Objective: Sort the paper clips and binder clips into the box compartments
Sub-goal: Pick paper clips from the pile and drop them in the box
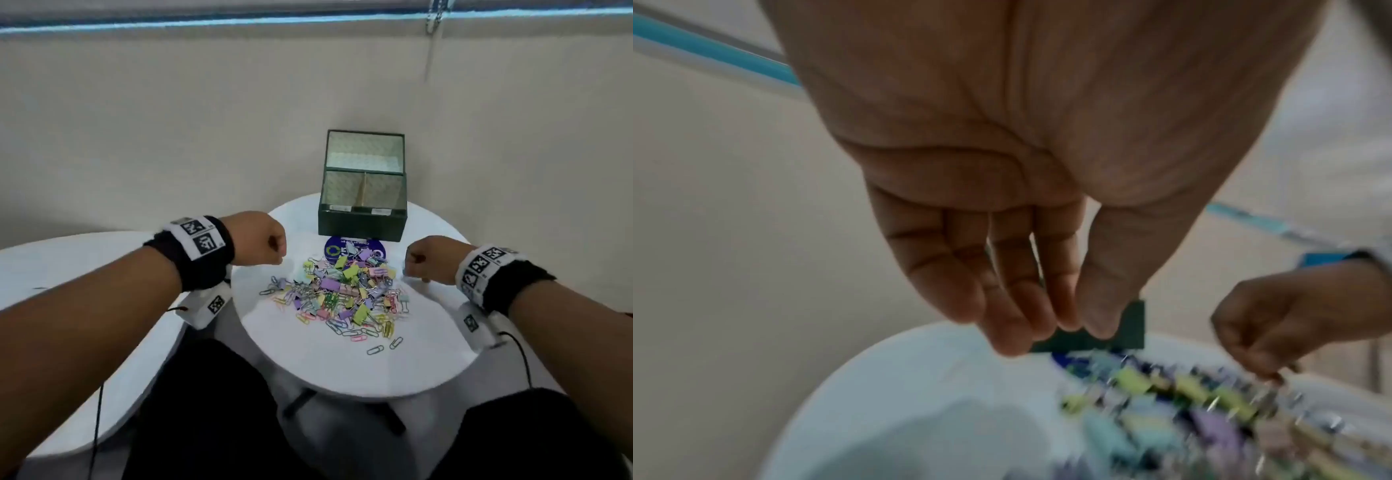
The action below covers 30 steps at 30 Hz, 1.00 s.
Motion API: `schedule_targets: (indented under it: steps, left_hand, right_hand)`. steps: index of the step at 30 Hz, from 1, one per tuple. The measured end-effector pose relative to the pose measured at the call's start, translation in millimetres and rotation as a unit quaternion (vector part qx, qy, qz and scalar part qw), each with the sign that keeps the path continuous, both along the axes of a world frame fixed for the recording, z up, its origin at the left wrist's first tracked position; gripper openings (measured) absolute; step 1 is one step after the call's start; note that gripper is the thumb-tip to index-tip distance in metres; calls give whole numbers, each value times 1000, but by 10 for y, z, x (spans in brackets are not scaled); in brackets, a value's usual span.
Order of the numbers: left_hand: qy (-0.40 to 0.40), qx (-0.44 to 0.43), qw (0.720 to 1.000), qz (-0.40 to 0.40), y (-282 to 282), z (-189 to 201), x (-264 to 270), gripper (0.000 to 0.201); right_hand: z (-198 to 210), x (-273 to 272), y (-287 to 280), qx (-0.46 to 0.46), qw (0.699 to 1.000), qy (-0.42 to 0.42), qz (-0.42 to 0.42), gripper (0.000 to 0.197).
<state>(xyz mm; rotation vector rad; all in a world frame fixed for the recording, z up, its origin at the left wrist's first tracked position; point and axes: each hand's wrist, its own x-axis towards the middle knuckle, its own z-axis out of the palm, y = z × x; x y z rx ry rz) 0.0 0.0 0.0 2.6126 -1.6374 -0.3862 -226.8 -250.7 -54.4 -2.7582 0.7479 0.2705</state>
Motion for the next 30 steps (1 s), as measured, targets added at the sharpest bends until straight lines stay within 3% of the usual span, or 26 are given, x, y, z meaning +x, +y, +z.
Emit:
schedule_targets:
  steps: [4,8,10,20,25,30]
  left_hand:
    - [-9,63,996,61,168,-285,-8,11]
    - [-17,51,995,80,282,-496,-47,17]
    - [-22,46,994,92,299,-590,-70,20]
    - [-11,-46,995,83,314,-806,-132,9]
    - [-1,-91,990,104,279,-852,-223,4]
    - [67,-161,965,196,180,-728,-197,11]
  right_hand:
    - [-148,26,135,-33,998,23,-40,28]
    - [-206,23,249,-61,995,-15,-73,14]
    - [-248,-20,286,-71,993,-21,-91,19]
    - [-313,-95,235,-36,989,-62,-128,6]
    - [-372,-83,243,-23,988,-79,-134,30]
    - [-356,-93,221,-9,988,-115,-103,30]
